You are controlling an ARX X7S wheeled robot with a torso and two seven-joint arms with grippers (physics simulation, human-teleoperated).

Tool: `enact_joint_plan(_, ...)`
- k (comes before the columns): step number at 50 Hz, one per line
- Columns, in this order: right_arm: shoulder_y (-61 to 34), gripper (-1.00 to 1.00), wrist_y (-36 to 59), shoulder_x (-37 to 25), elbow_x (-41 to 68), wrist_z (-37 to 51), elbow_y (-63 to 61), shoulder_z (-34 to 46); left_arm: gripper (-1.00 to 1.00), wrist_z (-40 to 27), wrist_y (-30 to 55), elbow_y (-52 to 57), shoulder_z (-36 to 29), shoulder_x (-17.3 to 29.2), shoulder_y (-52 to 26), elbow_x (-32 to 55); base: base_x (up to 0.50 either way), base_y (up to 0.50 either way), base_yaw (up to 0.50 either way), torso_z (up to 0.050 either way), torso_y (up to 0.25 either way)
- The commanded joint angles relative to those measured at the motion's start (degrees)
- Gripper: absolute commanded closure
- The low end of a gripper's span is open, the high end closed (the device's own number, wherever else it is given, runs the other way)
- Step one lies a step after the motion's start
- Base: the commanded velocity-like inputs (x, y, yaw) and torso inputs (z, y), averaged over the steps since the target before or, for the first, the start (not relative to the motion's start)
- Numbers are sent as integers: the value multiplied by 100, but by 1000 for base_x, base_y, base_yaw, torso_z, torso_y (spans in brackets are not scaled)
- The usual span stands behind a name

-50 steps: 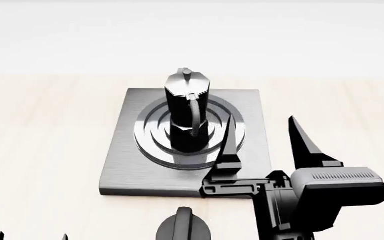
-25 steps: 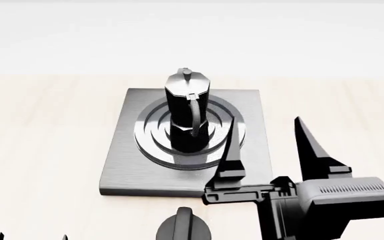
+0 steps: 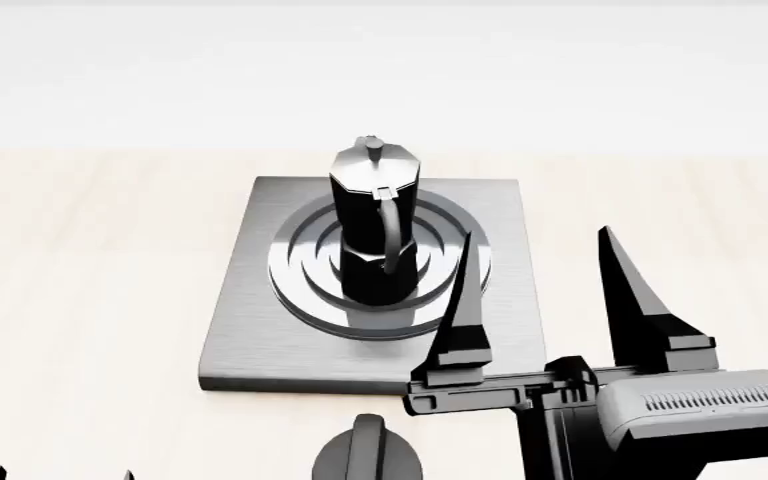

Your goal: Put the moka pot on the stove.

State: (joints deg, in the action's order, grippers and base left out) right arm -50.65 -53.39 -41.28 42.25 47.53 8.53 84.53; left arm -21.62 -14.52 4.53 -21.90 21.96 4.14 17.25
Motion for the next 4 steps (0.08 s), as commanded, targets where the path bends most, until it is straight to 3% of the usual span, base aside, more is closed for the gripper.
enact_joint_plan(1, 109, -100, 10, -2, -525, 246, -96, -204, -100, 56, -19, 230, 16, 41, 66, 32, 0, 0, 0, 0, 0)
enact_joint_plan(4, 130, -100, 3, -3, -570, 276, -90, -248, -100, 58, -21, 232, 13, 45, 68, 34, 0, 0, 0, 0, 0)
